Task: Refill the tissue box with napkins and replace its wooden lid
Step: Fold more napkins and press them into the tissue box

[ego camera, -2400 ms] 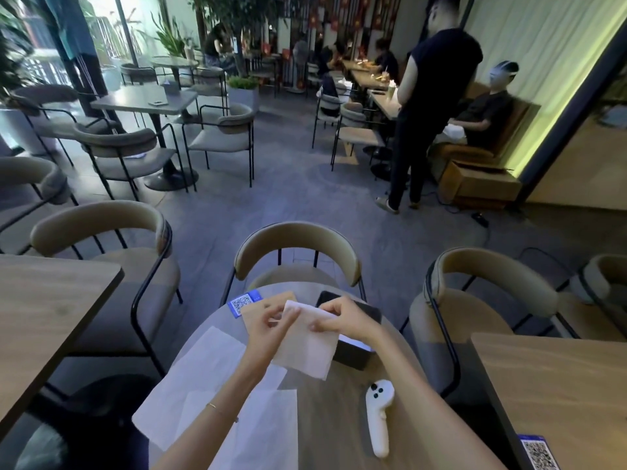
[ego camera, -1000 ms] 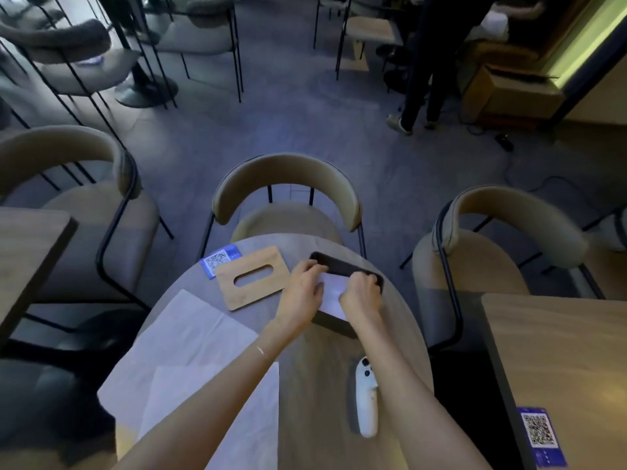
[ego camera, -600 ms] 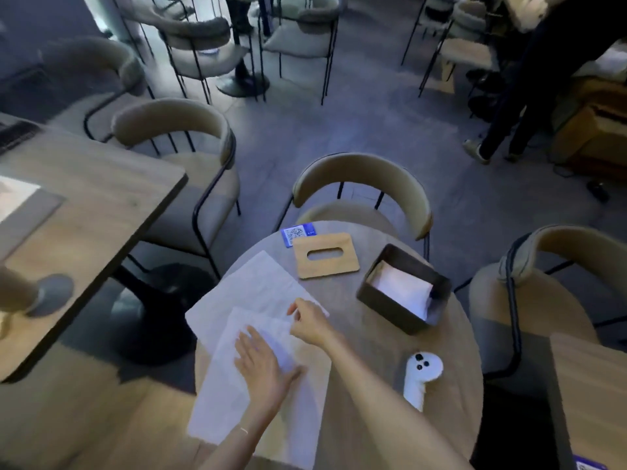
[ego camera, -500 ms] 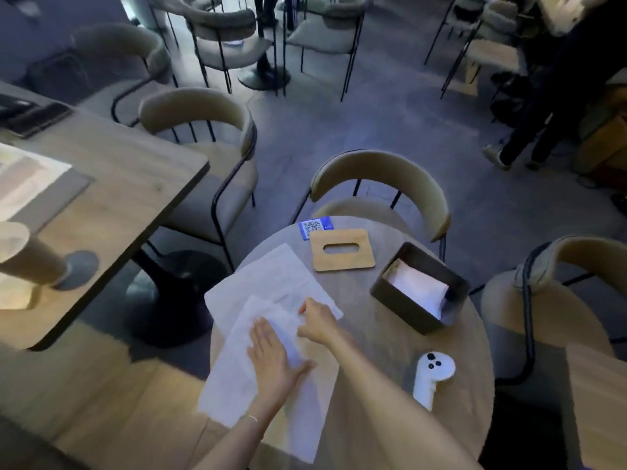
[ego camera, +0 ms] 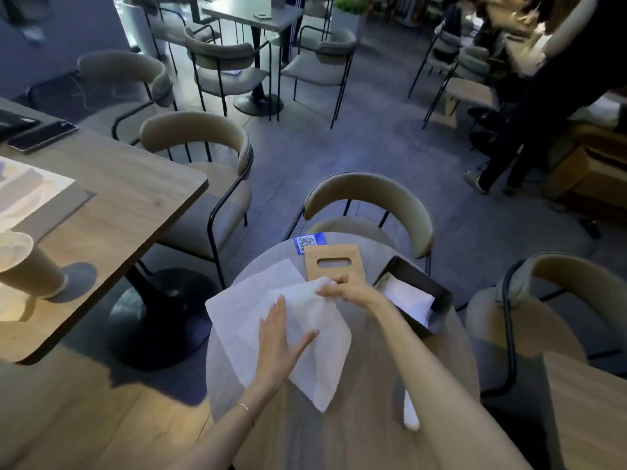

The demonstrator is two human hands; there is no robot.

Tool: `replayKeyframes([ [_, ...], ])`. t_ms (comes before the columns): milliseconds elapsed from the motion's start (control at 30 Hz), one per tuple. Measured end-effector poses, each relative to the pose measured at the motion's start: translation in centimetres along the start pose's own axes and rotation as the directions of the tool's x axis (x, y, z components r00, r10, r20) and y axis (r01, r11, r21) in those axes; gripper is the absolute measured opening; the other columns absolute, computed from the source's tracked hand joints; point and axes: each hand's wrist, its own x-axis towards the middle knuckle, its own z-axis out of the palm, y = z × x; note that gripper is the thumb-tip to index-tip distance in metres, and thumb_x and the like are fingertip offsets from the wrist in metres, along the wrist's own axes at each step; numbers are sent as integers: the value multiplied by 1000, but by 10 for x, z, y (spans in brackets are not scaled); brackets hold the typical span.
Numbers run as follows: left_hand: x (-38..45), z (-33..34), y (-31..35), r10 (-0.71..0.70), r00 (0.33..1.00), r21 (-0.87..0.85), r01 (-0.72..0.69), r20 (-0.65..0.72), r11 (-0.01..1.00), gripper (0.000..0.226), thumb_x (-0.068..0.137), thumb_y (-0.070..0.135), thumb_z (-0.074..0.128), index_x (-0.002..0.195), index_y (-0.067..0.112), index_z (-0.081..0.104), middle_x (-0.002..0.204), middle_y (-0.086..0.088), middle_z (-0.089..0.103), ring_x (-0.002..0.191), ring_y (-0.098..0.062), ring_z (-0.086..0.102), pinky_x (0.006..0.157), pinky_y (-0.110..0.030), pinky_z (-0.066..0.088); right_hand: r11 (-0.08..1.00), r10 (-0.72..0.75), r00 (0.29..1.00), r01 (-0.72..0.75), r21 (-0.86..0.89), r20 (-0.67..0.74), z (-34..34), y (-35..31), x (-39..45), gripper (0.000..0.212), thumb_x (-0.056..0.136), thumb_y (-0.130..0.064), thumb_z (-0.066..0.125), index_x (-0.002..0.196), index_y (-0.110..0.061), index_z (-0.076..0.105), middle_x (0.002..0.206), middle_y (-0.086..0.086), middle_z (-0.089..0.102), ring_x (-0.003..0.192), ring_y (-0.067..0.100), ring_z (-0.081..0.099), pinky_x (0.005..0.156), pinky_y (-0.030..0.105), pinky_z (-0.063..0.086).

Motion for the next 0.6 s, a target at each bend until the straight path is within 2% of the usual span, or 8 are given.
replayKeyframes([
  [67,10,-1,20,25,1000,-122,-24,6,992,92,77,54,69,150,23,23,154,1,36,139,-16,35,115,-37,28,998,-6,999,9,64,-47,-22,-7,-8,14,84,-14,72,97,-8,71,79,-4,64,67,-7,60,55,4,43],
  [133,18,-1,41,68,997,-246,-59,31,968,89,72,61,69,146,32,29,148,8,43,131,-9,43,110,-34,36,992,1,996,11,125,-91,-42,-13,-15,26,84,-21,71,106,-7,71,101,4,68,91,11,64,70,18,49],
  [167,21,0,51,63,998,-314,-51,28,948,87,69,68,66,143,36,31,146,12,44,128,-6,44,108,-33,37,988,-2,994,19,153,-110,-52,-14,-19,27,84,-24,70,107,-9,70,105,6,68,96,18,63,72,24,50],
  [233,34,5,65,-51,999,-456,52,15,889,84,67,77,58,138,43,28,147,11,38,130,-9,42,107,-33,34,975,-15,988,49,218,-156,-69,-16,-27,24,86,-30,67,106,-15,69,106,7,67,95,23,63,75,32,52],
  [300,52,11,75,-258,956,-571,289,137,768,92,77,67,58,150,31,14,155,0,30,136,-23,38,108,-41,36,947,-13,976,81,312,-216,-87,-15,-34,28,86,-32,67,109,-16,69,110,10,67,101,28,62,90,45,52],
  [367,70,16,85,-299,913,-636,408,277,655,80,86,51,60,149,22,21,152,-5,36,123,-27,46,93,-44,48,916,-2,963,111,386,-270,-102,-11,-41,33,85,-30,69,112,-10,68,108,10,66,99,28,61,94,47,50],
  [467,91,15,107,-191,933,-655,351,304,669,76,83,34,71,145,20,30,144,-7,45,117,-28,51,96,-46,47,857,44,916,171,486,-400,-121,-3,-51,32,84,-26,70,109,-6,69,106,11,64,98,26,59,93,42,49],
  [600,112,5,137,-38,916,-571,281,399,771,90,73,32,81,145,32,27,133,-5,49,116,-31,53,96,-53,50,742,147,809,290,604,-569,-139,12,-63,17,81,-21,75,95,-12,74,106,11,70,104,30,62,97,47,50],
])
